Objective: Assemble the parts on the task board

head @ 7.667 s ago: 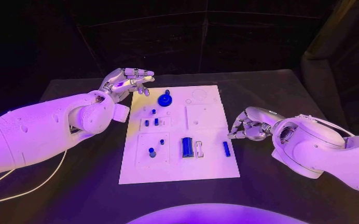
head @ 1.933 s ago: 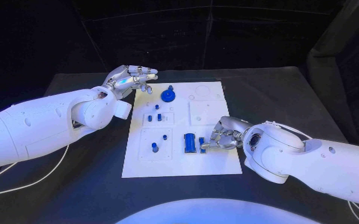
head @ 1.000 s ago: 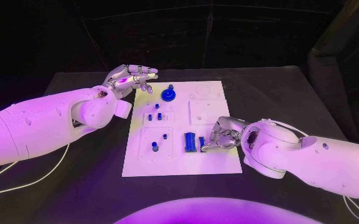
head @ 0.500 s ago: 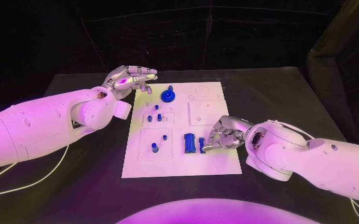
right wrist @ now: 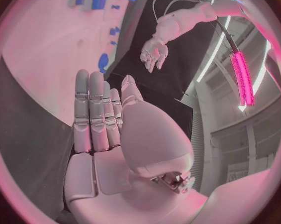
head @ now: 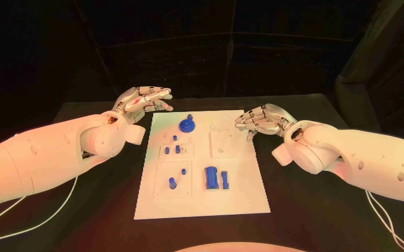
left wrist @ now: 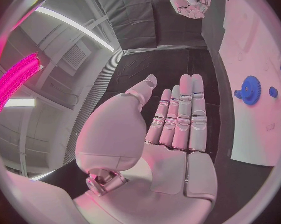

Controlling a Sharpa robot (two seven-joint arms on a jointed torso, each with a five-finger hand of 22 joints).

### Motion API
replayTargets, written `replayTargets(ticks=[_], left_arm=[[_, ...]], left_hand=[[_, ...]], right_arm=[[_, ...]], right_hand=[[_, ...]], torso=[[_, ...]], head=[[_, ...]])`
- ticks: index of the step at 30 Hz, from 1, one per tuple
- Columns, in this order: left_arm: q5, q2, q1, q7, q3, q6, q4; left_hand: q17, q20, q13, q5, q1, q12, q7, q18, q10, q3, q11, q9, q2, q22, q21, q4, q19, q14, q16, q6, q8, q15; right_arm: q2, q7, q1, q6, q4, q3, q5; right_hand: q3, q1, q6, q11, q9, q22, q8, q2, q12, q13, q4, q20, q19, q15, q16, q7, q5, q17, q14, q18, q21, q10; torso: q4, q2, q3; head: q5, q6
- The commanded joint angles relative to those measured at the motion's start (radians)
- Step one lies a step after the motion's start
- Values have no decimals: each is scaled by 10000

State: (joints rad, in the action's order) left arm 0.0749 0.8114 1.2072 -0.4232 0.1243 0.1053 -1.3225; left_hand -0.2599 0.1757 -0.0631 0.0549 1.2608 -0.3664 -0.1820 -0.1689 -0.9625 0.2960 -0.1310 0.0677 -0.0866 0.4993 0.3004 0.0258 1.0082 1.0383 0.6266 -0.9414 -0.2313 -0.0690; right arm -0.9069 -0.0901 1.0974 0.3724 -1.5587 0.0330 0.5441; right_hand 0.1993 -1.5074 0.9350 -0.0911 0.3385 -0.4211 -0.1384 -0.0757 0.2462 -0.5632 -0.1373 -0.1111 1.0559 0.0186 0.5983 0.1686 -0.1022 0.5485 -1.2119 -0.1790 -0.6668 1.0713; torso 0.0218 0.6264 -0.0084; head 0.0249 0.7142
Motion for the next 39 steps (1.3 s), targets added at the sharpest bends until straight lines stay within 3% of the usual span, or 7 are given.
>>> replayTargets(ticks=[1,12,13,20,21,37,39], left_arm=[[767,-193,1,-644,-11,-279,348],[882,-967,-57,-918,-16,904,1412],[658,-937,-58,-495,-8,366,1349],[548,-888,-176,-531,-104,854,1053],[515,-874,-212,-543,-133,1004,961],[-492,-428,-1294,-882,-1017,5496,-1774],[-579,-390,-1388,-911,-1094,5886,-2011]], left_hand=[[534,276,15,-14,60,584,18,-62,-212,-220,-96,-29,150,-752,-971,-38,-733,-527,-1458,66,258,-282],[1692,980,9,-10,271,2439,239,-169,-597,-1052,-492,-31,480,-2528,-2361,-17,-1987,-649,-4279,-213,1246,-861],[2599,168,631,-549,-3577,2755,719,505,2530,-1594,36,-677,866,-3223,-3004,-258,-4361,-3612,-4812,2718,1535,-398],[2599,-214,631,-549,-5361,3664,922,614,3868,-1890,305,-677,866,-3634,-3004,-258,-5525,-4896,-5189,3990,2313,-180],[2599,-278,631,-549,-5659,3664,959,665,4106,-1939,346,-677,866,-3691,-3004,-258,-5713,-5121,-5223,4214,2313,-143],[2599,-993,631,-549,-9017,3664,1820,1689,6772,-2960,1310,-677,866,-4993,-3004,-258,-7826,-7665,-6266,6723,2313,690],[2599,-1055,631,-549,-9291,3664,1820,1689,6987,-2960,1310,-677,866,-4993,-3004,-258,-7996,-7875,-6266,6932,2313,690]], right_arm=[[484,-2660,95,-377,919,-29,-3351],[2023,-3590,172,-1186,3421,-158,-3932],[1956,-2812,147,-627,3304,-150,-3323],[1883,-2970,81,-138,2941,-170,-3548],[1861,-3018,61,11,2830,-175,-3617],[1313,-4205,-434,3685,103,-319,-5307],[1286,-4262,-458,3861,-28,-326,-5388]], right_hand=[[71,-129,-113,-328,-260,851,278,65,-829,965,177,-407,-1005,471,-1754,95,149,-946,1320,165,1455,-473],[-59,640,62,-701,-1681,3224,746,-266,-1823,4050,1464,-1270,-699,1102,-5037,306,197,-4018,1414,-66,4827,-389],[-629,4909,-2821,-213,-2151,3486,1384,33,-2462,4454,1373,-565,-3729,723,-5983,-283,1022,-4407,4704,536,5347,-3520],[-909,6971,-4053,9,-2457,4211,1384,757,-2462,4789,1373,-214,-4931,523,-5983,-560,1022,-4691,6012,665,5643,-4891],[-955,7302,-4271,46,-2494,4211,1384,757,-2462,4824,1373,-159,-5163,-186,-5983,-607,1022,-4722,6262,708,5680,-5130],[-1993,11053,-6725,911,-3385,4211,1384,757,-2462,5632,1373,1111,-7768,-186,-5983,-1686,1022,-5485,9095,1045,6668,-7825],[-1993,11362,-6927,911,-3385,4211,1384,757,-2462,5632,1373,1111,-7971,-186,-5983,-1686,1022,-5485,9322,1790,6668,-8045]], torso=[[31,-198,-17],[-29,-315,0],[-3,-276,-7],[-99,-521,34],[-127,-592,46],[-218,-822,84],[-218,-822,84]], head=[[-10,-343],[95,-751],[84,-701],[-65,-898],[-108,-956],[-249,-1142],[-249,-1142]])
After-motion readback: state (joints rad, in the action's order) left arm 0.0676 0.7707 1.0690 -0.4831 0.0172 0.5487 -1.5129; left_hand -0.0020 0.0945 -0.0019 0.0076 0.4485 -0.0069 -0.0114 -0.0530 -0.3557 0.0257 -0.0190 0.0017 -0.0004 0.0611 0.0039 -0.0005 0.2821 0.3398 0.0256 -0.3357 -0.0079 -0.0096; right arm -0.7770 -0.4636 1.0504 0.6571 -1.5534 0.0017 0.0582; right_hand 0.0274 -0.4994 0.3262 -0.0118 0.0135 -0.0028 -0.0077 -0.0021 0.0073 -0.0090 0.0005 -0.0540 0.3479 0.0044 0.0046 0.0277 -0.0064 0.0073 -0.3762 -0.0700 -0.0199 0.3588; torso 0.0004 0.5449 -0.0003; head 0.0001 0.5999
